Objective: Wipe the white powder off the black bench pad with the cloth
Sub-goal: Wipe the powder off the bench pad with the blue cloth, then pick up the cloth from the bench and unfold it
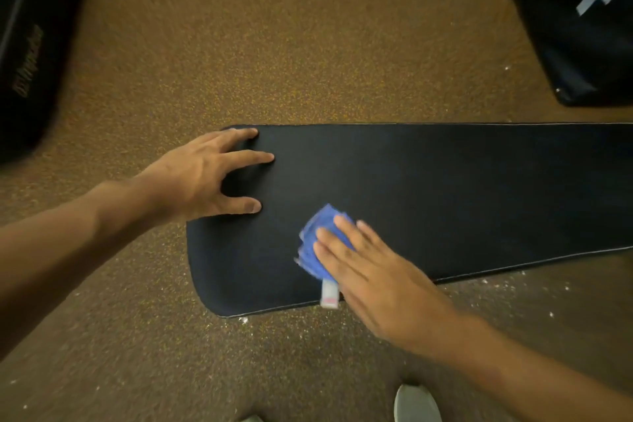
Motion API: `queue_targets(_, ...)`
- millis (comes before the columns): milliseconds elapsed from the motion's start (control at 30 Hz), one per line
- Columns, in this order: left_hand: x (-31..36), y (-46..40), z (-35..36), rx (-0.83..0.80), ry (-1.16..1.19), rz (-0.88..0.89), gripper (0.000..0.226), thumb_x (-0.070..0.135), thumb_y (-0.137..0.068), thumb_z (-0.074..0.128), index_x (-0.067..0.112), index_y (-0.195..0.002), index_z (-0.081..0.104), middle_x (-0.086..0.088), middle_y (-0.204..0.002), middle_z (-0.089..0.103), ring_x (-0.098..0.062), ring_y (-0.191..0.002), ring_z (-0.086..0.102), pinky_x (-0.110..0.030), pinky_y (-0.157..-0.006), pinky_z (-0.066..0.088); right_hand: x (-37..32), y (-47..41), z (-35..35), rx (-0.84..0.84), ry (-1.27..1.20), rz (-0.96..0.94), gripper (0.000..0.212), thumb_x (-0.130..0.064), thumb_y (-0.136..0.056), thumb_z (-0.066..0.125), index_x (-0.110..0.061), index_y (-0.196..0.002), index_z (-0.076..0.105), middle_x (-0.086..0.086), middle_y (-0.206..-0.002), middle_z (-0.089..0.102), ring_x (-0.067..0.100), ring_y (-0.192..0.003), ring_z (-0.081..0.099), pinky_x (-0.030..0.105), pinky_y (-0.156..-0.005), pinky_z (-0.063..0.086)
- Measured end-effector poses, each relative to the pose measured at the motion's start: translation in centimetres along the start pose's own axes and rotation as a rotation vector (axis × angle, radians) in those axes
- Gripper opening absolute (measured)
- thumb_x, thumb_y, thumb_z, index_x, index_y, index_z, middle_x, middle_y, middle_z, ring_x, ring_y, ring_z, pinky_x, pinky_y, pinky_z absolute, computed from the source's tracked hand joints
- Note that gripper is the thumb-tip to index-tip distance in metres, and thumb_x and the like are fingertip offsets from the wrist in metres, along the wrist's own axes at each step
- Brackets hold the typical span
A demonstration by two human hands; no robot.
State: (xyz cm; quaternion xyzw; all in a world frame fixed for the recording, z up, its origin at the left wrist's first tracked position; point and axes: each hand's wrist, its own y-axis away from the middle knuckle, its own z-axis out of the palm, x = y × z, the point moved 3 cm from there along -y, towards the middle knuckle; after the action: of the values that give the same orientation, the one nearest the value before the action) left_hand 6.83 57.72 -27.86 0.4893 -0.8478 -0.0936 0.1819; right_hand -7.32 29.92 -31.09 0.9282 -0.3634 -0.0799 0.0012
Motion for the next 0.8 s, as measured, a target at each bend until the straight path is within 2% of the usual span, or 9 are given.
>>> queue_targets(100, 0.3, 0.1, -0.3, -0.015, 0.006, -0.021, 0.093, 0.089, -0.067, 0.039, 0.048, -0.150, 0.037, 0.000, -0.166, 0.023, -0.023, -0.150, 0.025, -0.039, -0.124, 0.020, 2.4, 2.7, -0.4, -0.017, 0.018, -0.055, 0.062, -0.026, -0.097, 0.040, -0.011, -0.156, 0.025, 0.009, -0.163, 0.025, 0.028, -0.153, 0.011, 0.047, -0.119, 0.017)
queue_targets(267, 0.7, 0.2, -0.1, -0.012, 0.020, -0.025, 0.095, 0.088, -0.066, 0.038, 0.046, -0.151, 0.038, 0.000, -0.166, 0.023, -0.023, -0.151, 0.023, -0.038, -0.124, 0.018, 1.9, -1.2, -0.2, 0.076, -0.106, 0.202, 0.057, -0.024, -0.099, 0.033, -0.006, -0.153, 0.033, 0.010, -0.161, 0.029, 0.031, -0.153, 0.010, 0.050, -0.121, 0.017)
queue_targets(400, 0.9, -0.1, -0.5, -0.036, -0.004, -0.031, 0.089, 0.083, -0.072, 0.051, 0.046, -0.152, 0.033, 0.001, -0.166, 0.020, -0.022, -0.152, 0.022, -0.040, -0.123, 0.022, 0.7, -2.8, -0.4, 0.075, -0.138, 0.152, 0.054, -0.027, -0.103, 0.029, -0.007, -0.153, 0.034, 0.009, -0.162, 0.029, 0.028, -0.153, 0.012, 0.048, -0.122, 0.020)
queue_targets(467, 2.0, -0.2, -0.7, -0.039, -0.014, -0.033, 0.086, 0.068, -0.080, 0.064, 0.039, -0.154, 0.033, -0.001, -0.165, 0.022, -0.022, -0.151, 0.024, -0.035, -0.121, 0.023, 1.4, -2.5, -1.7, 0.087, -0.167, 0.137, 0.051, -0.030, -0.103, 0.033, -0.010, -0.149, 0.042, 0.007, -0.160, 0.034, 0.025, -0.152, 0.019, 0.046, -0.121, 0.022)
queue_targets(567, 5.9, -0.4, -1.3, 0.040, 0.106, 0.072, 0.081, 0.060, -0.080, 0.056, 0.029, -0.153, 0.038, -0.001, -0.158, 0.038, -0.017, -0.144, 0.037, -0.026, -0.118, 0.025, 1.9, -0.8, -3.3, 0.157, -0.269, 0.174, 0.053, -0.047, -0.099, 0.051, -0.012, -0.138, 0.057, 0.005, -0.151, 0.049, 0.020, -0.144, 0.038, 0.043, -0.119, 0.029)
queue_targets(633, 8.6, -1.0, -1.3, 0.056, 0.216, 0.115, 0.078, 0.060, -0.080, 0.047, 0.027, -0.151, 0.042, 0.001, -0.151, 0.048, -0.014, -0.141, 0.041, -0.031, -0.119, 0.031, 2.2, 1.0, -4.5, 0.295, -0.340, 0.274, 0.046, -0.048, -0.096, 0.058, -0.013, -0.125, 0.067, 0.001, -0.131, 0.066, 0.017, -0.124, 0.059, 0.038, -0.108, 0.043)
queue_targets(667, 9.7, -1.4, -1.3, 0.062, 0.247, 0.119, 0.075, 0.061, -0.082, 0.047, 0.027, -0.150, 0.043, 0.003, -0.148, 0.050, -0.013, -0.139, 0.043, -0.033, -0.118, 0.034, 2.5, 2.0, -5.0, 0.390, -0.357, 0.341, 0.034, -0.041, -0.096, 0.061, -0.015, -0.116, 0.071, -0.003, -0.115, 0.072, 0.015, -0.106, 0.065, 0.037, -0.097, 0.051)
queue_targets(733, 11.2, -2.3, -1.1, 0.065, 0.278, 0.122, 0.072, 0.061, -0.087, 0.053, 0.027, -0.149, 0.044, 0.006, -0.144, 0.051, -0.012, -0.135, 0.046, -0.031, -0.115, 0.036, 3.2, 3.8, -5.4, 0.479, -0.357, 0.504, 0.016, -0.029, -0.094, 0.064, -0.018, -0.105, 0.070, -0.010, -0.090, 0.065, 0.012, -0.081, 0.058, 0.034, -0.074, 0.052)
queue_targets(800, 12.2, -3.1, -1.0, 0.040, 0.264, 0.133, 0.069, 0.057, -0.091, 0.061, 0.028, -0.151, 0.042, 0.004, -0.143, 0.050, -0.015, -0.132, 0.047, -0.030, -0.113, 0.036, 3.6, 5.1, -5.1, 0.384, -0.387, 0.651, 0.021, -0.038, -0.092, 0.065, -0.023, -0.106, 0.064, -0.015, -0.090, 0.053, 0.009, -0.083, 0.051, 0.027, -0.070, 0.048)
